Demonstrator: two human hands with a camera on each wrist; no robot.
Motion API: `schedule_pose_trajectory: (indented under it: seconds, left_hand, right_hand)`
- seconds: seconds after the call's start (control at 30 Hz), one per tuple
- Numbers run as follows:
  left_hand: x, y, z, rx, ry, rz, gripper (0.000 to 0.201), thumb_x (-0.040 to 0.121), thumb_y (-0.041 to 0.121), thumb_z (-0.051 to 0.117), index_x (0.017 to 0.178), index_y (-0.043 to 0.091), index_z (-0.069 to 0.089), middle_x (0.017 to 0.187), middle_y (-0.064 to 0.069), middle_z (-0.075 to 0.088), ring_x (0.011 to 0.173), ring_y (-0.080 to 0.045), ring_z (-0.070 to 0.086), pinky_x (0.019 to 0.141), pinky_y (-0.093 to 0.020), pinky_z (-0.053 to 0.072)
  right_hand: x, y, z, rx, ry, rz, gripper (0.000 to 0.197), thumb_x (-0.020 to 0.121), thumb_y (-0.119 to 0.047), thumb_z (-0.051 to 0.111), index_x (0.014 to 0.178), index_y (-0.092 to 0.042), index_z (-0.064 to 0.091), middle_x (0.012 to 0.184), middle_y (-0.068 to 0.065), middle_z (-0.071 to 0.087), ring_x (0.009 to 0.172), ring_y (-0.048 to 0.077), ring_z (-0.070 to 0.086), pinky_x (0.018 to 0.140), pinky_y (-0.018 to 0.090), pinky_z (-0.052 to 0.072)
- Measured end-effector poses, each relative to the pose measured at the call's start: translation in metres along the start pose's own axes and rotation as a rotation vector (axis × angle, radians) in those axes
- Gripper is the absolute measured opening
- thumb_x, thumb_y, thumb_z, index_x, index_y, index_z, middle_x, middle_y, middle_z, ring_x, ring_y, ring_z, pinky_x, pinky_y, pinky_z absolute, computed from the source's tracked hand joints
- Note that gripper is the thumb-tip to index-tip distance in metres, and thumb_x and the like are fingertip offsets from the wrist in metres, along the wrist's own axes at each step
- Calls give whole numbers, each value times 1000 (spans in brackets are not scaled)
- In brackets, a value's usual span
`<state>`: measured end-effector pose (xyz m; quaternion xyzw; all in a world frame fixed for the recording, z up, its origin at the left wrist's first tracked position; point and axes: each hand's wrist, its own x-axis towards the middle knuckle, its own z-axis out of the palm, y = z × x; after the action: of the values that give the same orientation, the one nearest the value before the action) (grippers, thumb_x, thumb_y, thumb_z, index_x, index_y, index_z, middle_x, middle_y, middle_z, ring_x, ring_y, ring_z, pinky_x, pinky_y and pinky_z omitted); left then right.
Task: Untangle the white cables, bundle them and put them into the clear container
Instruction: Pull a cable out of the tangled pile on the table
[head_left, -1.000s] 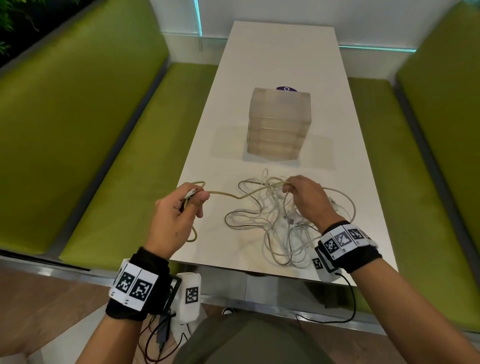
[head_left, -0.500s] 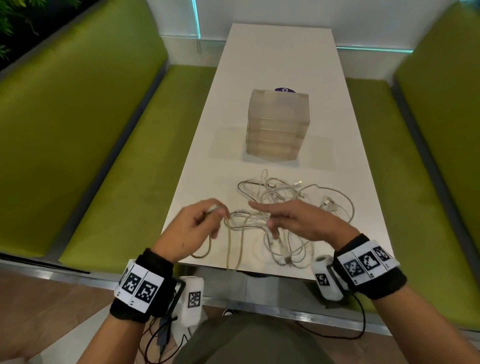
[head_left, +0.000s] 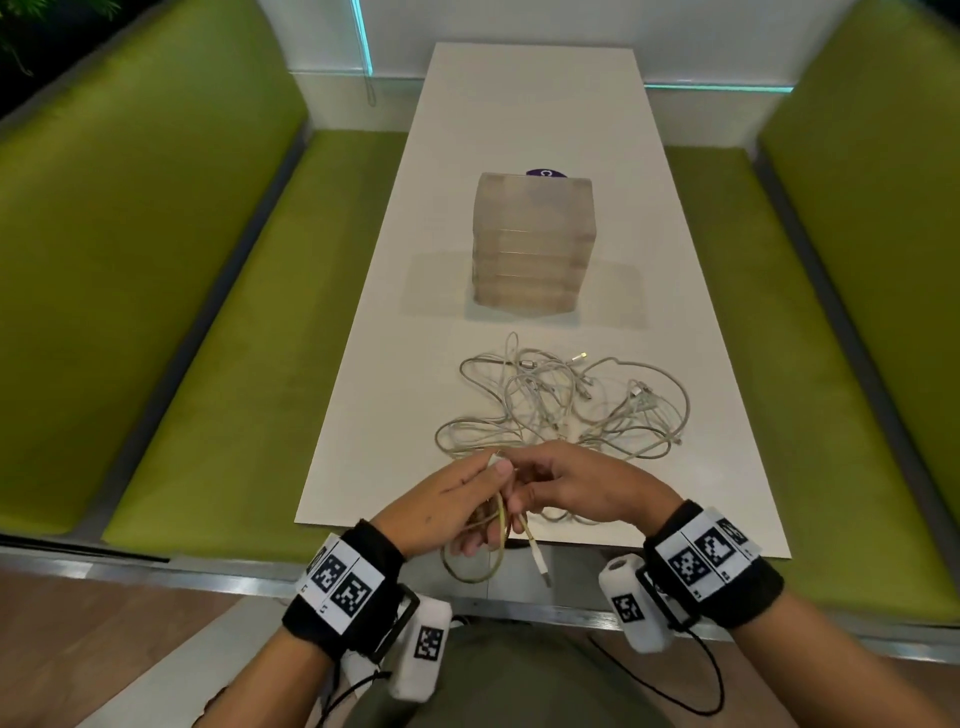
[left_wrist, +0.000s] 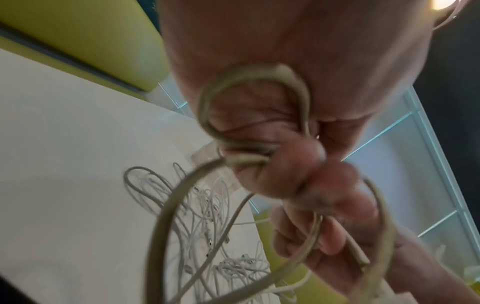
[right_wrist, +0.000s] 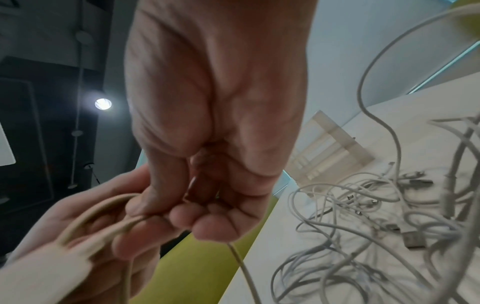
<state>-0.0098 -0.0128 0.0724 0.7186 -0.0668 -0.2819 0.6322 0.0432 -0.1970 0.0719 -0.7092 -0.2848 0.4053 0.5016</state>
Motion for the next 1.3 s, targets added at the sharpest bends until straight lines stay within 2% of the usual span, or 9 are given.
schedule_pose_trajectory:
  seconds: [0.07,0.17,0.23,0.4,0.5,0.6,0.87,1.07,1.3]
  left_hand:
    - [0,2,-2,-47,-13,-8,38,99,43,35,89,11,53,68,-17,62,48,-25,52,45,-27,43]
    - [1,3,-3,-65,-42,-41,37,100,41,33,95,10,50,65,-16,62,49,-28,54,47,-30,45]
    - [1,4,0,-80,-96,-57,35,101,41,32,95,10,48,68,-24,60,53,-32,54,46,-29,45]
    - [-2,5,-2,-120,-151,-71,44,101,43,28,110,8,52,78,-30,65,60,-34,62,54,-32,51]
    - [-2,7,-7,-73,-89,-71,39,98,46,25,109,32,60,90,-27,70,78,-33,70,64,-36,54]
    - [-3,0,-17,62,154,-38,41,93,50,31,110,24,58,90,-11,73,83,-24,69,75,-40,55]
    - [-5,4,-28,112,423,169,31,100,37,35,110,20,59,64,19,45,60,1,39,60,-13,34]
    - [-4,10,-25,-28,439,191,27,103,13,32,97,13,58,74,3,48,65,-5,40,61,-15,35]
    - [-2,6,-31,-91,445,260,26,101,13,35,94,9,60,67,13,54,62,-5,43,58,-16,36]
  right_hand:
    - [1,5,2,15,48,-11,10,90,-10,61,100,-9,59,80,7,62,75,22,54,68,30,41]
    - [-1,6,6,74,111,29,65,89,-9,63,142,-33,34,76,6,56,69,11,53,65,18,41]
    - [-2,5,6,82,61,40,80,89,-2,59,148,-38,19,72,2,52,64,5,49,63,15,41]
    - [0,0,4,46,16,-7,10,86,-7,57,93,-12,62,64,-14,56,59,0,49,62,21,41]
    - [2,8,5,-30,49,-17,16,91,-11,59,92,4,63,65,-15,60,60,0,51,63,20,40]
    - [0,25,3,-142,49,61,13,90,-16,62,83,-5,66,71,-10,66,68,9,59,68,29,47]
    - [3,56,29,-561,-155,212,15,90,-12,57,98,-14,69,95,2,73,83,10,67,79,27,53]
    - [-2,76,38,-672,-201,273,49,90,-2,44,123,-36,57,114,0,67,92,11,62,86,36,52]
    - [-11,59,25,-514,18,238,17,95,-14,48,108,-18,58,107,0,63,88,11,55,74,23,38]
